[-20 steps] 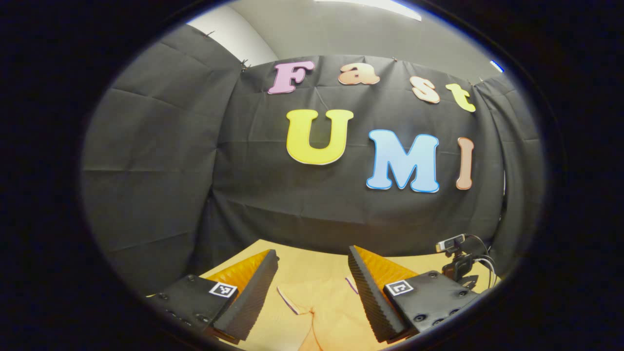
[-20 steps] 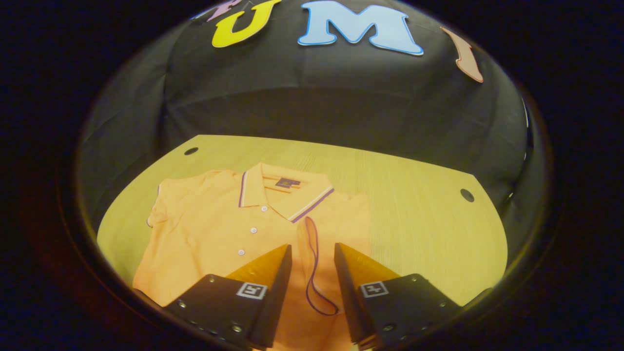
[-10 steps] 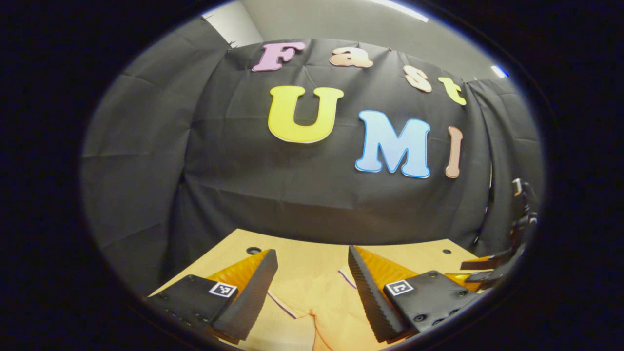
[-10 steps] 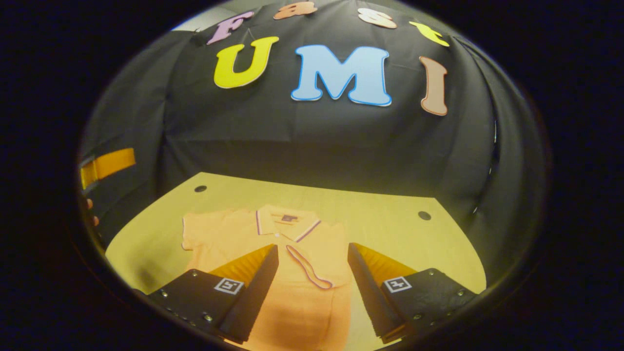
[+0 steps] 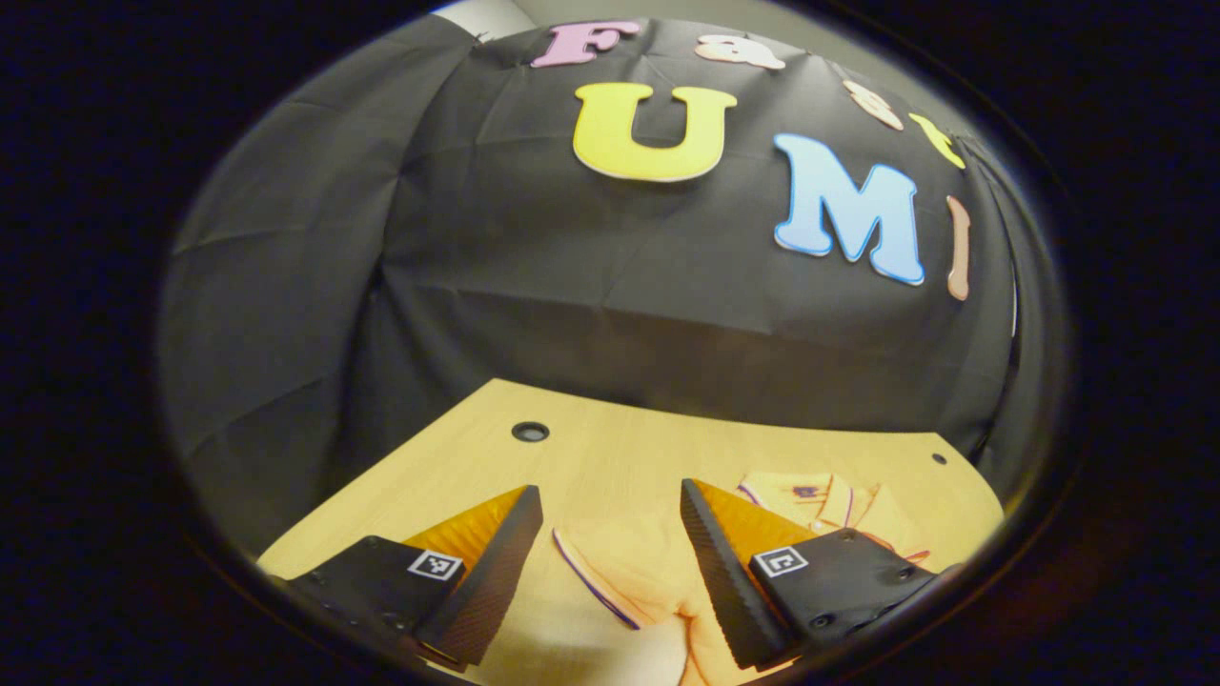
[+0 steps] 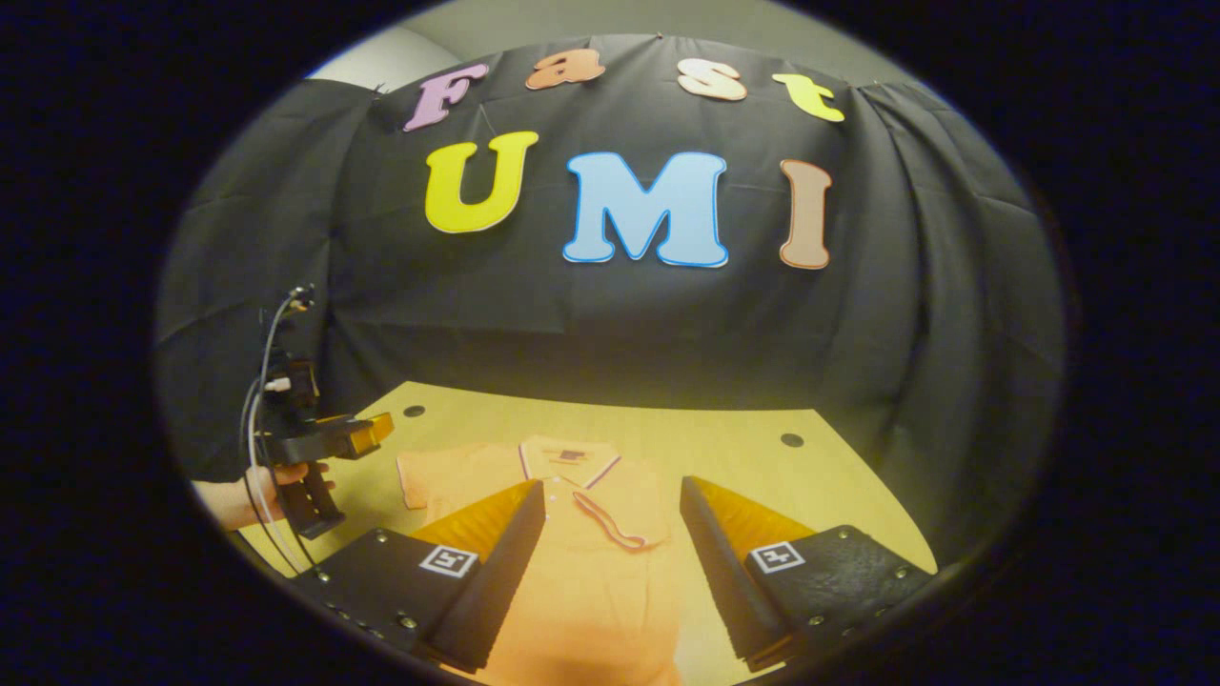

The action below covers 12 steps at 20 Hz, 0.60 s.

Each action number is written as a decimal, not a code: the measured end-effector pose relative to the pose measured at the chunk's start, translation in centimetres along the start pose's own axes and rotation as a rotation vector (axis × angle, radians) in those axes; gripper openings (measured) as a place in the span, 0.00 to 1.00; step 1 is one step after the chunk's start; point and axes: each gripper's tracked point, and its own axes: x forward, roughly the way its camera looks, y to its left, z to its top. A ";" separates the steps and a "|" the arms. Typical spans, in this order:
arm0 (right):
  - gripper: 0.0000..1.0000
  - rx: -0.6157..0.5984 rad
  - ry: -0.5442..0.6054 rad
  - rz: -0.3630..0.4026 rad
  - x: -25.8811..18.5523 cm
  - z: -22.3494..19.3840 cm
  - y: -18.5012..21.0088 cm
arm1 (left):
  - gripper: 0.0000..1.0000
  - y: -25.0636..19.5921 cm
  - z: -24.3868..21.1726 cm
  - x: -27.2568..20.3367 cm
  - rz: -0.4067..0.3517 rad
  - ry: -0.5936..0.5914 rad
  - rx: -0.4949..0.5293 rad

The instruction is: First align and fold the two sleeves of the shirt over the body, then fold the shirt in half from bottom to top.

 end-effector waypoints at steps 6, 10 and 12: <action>0.89 -0.053 0.025 0.023 -0.8 0.5 1.4 | 0.94 2.1 -6.5 5.3 0.013 0.138 0.074; 0.89 -0.030 0.058 0.018 -0.7 0.2 1.5 | 0.95 2.3 -8.9 6.5 0.014 0.198 0.072; 0.89 -0.018 0.080 0.021 -0.8 -0.2 1.8 | 0.94 2.1 -8.4 7.7 0.019 0.207 0.073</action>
